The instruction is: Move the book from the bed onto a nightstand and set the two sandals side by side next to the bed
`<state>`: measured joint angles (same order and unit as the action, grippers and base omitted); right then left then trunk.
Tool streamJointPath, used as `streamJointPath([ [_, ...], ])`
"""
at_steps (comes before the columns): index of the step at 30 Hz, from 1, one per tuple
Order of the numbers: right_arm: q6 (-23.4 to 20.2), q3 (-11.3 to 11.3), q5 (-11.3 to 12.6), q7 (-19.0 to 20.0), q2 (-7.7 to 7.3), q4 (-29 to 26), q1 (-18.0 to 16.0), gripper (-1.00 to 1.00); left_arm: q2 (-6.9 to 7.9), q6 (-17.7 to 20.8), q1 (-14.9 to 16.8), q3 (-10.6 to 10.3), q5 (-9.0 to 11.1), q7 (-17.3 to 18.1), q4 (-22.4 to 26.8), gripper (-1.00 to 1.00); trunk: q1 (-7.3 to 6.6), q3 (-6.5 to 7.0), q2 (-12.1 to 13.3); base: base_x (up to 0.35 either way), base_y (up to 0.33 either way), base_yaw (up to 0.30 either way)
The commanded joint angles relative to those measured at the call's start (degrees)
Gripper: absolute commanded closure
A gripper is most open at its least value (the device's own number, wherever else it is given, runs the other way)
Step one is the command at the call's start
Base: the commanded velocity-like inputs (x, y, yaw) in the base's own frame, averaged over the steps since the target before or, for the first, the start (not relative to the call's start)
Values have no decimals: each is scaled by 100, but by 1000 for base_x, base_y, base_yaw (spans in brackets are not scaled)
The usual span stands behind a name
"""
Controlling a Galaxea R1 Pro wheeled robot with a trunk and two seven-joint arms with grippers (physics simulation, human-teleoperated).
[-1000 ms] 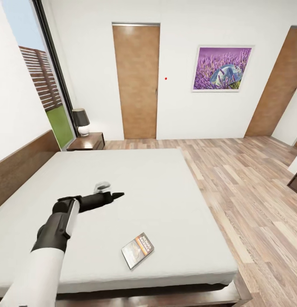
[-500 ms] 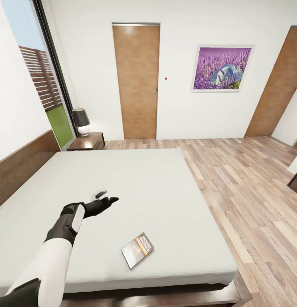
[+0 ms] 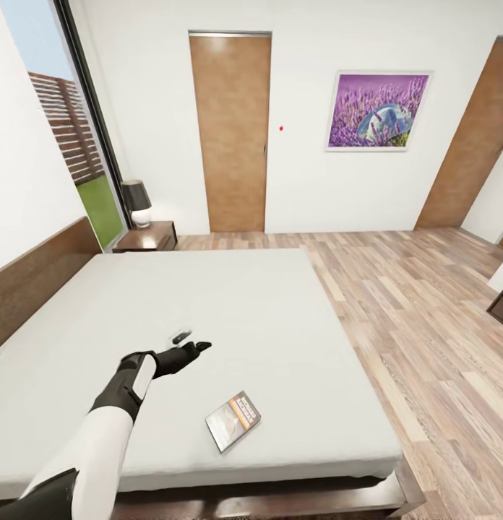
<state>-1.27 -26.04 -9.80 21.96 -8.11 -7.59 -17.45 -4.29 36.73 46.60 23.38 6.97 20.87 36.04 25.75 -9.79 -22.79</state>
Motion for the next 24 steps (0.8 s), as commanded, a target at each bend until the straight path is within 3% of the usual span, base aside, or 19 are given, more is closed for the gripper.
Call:
streamJointPath([
  [1, -14, -50, -57, 28, -1, -6, -4, -100, -11, 45, 7, 38, 24, 9, 0, -100, 3, -21, -12, 0, 0, 0],
  [24, -14, -50, -55, 19, -6, -6, -4, -100, -28, 45, 7, 51, 40, 31, -24, -100, 3, -226, -12, 0, 0, 0],
])
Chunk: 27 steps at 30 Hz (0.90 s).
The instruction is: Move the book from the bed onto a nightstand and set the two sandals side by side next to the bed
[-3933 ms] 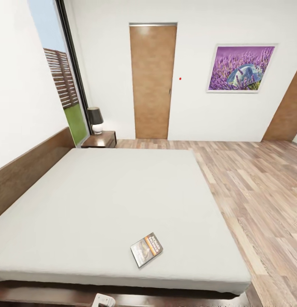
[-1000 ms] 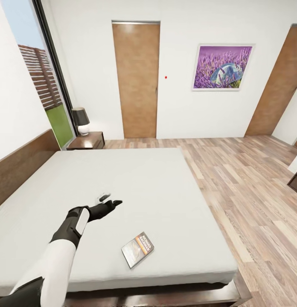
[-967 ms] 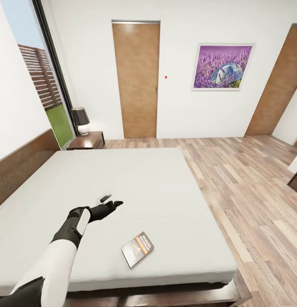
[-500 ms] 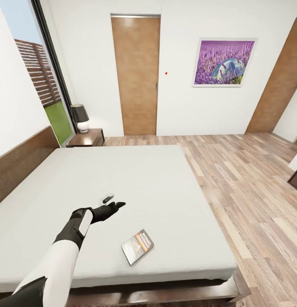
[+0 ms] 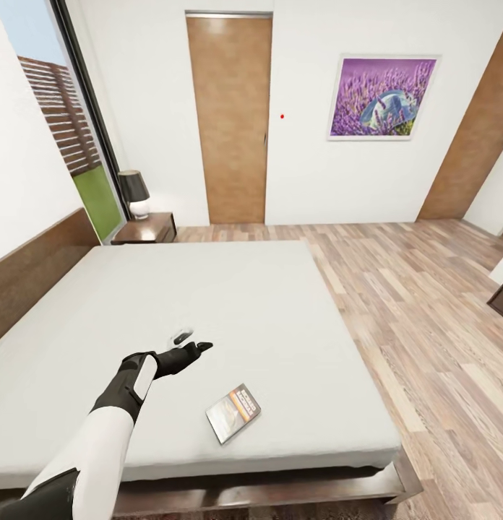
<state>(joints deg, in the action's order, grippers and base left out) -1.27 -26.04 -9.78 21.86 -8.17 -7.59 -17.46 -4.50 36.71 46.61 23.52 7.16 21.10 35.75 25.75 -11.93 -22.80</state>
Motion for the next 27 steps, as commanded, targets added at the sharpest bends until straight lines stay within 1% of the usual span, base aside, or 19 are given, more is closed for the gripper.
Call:
streamJointPath([
  [1, -13, -50, -57, 28, 0, -6, -3, -100, -7, 46, 6, 38, 22, 8, 4, -100, 3, -20, -12, 0, 0, 0],
  [10, -13, -54, -59, 32, -3, -10, -3, -100, -12, 46, 6, 39, 22, 8, 2, -100, 3, -101, -12, 0, 0, 0],
  [12, -35, -64, -63, 33, -41, -22, -3, -100, -20, 46, 6, 32, 22, 10, 2, -100, 3, -119, -12, 0, 0, 0],
  [16, -113, -62, -72, 28, -54, -97, -5, -100, -24, 46, 6, 33, 22, 9, 2, -100, 3, -154, -12, 0, 0, 0],
  [19, -414, -53, -109, 21, -62, -495, -21, -100, -37, 46, 6, 32, 22, 9, 2, -100, 3, -181, -12, 0, 0, 0],
  [22, -1105, -42, -119, 71, -62, -1295, -23, -100, -44, 46, 6, 31, 22, 8, 2, -100, 3, -208, -12, 0, 0, 0],
  [23, -1439, -37, -116, 258, -62, -1649, -22, -100, -54, 46, 6, 30, 22, 8, 2, -100, 3, -217, -12, 0, 0, 0],
  [24, -1583, -35, -116, 627, -70, -1798, -21, -100, -67, 46, 6, 30, 22, 8, 2, -100, 3, -226, -12, 0, 0, 0],
  [25, -1676, -34, -116, 1050, -95, -1893, -21, -100, -77, 46, 6, 30, 22, 8, 2, -100, 3, -234, -12, 0, 0, 0],
  [26, -1736, -32, -114, 1496, -175, -1954, -21, -100, -90, 43, 6, 30, 22, 8, 1, -100, 3, -243, -12, 0, 0, 0],
  [27, -1757, -30, -112, 1726, -236, -1976, -21, -100, -98, 42, 6, 30, 22, 8, -1, -100, 3, -252, -12, 0, 0, 0],
])
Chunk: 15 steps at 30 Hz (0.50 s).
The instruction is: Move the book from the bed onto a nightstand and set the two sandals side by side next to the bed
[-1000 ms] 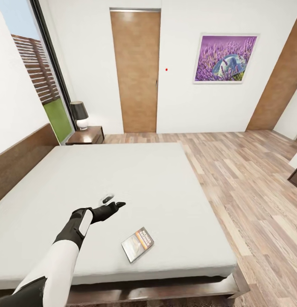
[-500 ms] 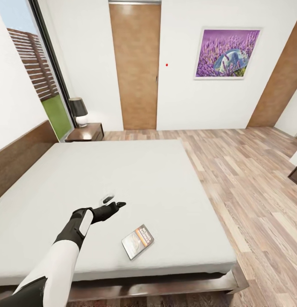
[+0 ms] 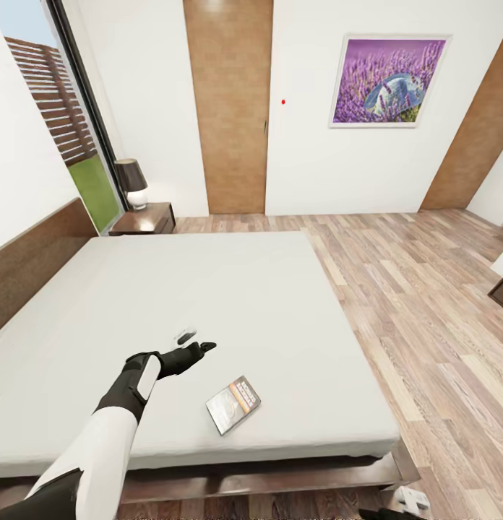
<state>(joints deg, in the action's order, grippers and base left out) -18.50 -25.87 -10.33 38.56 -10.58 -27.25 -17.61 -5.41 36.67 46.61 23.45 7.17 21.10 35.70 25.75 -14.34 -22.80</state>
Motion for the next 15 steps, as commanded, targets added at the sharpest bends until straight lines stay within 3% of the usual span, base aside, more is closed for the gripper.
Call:
streamJointPath([
  [1, -63, -45, -47, 493, -125, -35, -5, -100, -22, 45, 6, 37, 21, 9, 2, -100, 3, -20, -12, 0, 0, 0],
  [5, -56, -42, -35, 1381, -410, -52, -5, -100, -51, 43, 6, 37, 21, 9, 0, -100, 3, -56, -12, 0, 0, 0],
  [9, 61, -41, -38, 1639, -500, 103, -5, -100, -62, 45, 6, 37, 21, 12, -1, -100, 3, -92, -12, 0, 0, 0],
  [15, 249, -47, -39, 1687, -523, 370, -5, -100, -99, 44, 6, 37, 22, 17, -1, -100, 3, -145, -12, 0, 0, 0],
])
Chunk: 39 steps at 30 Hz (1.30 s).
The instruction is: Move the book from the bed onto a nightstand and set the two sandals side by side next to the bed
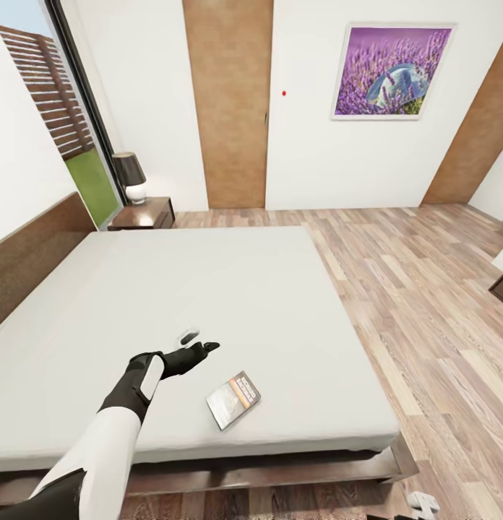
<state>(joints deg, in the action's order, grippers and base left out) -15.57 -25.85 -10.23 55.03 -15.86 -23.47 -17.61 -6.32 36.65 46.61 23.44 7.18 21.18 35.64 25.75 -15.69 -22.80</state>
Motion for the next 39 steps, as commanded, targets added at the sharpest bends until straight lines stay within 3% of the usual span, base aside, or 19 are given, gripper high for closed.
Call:
streamJointPath([
  [1, -38, -49, -50, 41, 5, -3, -6, -100, -9, 46, 6, 38, 21, 9, 5, -100, 3, -20, -12, 0, 0, 0],
  [39, 3, -43, -54, 34, 13, 17, -6, -100, -27, 51, 6, 38, 29, 9, 5, -100, 3, -359, -12, 0, 0, 0],
])
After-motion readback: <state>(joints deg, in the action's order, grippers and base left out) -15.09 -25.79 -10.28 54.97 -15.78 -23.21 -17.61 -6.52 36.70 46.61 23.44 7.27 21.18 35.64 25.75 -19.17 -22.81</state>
